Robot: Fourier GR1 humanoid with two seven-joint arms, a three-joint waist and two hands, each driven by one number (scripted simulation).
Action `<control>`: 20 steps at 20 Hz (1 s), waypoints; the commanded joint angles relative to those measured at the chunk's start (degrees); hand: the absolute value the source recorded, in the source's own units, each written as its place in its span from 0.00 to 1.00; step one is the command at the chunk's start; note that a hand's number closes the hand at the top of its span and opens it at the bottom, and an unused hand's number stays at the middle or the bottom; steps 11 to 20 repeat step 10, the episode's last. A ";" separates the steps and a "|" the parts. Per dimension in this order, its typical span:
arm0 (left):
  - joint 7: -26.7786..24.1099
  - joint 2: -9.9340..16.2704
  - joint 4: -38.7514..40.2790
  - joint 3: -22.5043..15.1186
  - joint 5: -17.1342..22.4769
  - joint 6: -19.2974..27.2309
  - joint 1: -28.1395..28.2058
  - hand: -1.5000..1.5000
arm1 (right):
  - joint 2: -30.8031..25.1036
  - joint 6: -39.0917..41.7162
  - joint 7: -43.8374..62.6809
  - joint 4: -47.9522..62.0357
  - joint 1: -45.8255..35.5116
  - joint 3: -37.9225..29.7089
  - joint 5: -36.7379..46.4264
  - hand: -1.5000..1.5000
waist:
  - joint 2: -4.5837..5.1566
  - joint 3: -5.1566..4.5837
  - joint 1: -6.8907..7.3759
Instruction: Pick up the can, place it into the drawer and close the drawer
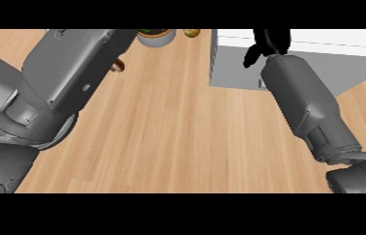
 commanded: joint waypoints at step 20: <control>2.69 4.12 -12.50 -1.23 -0.44 -0.71 9.00 0.00 | 0.96 -1.30 -8.70 0.95 -6.07 -8.72 -8.83 0.00 | -0.29 -0.10 2.01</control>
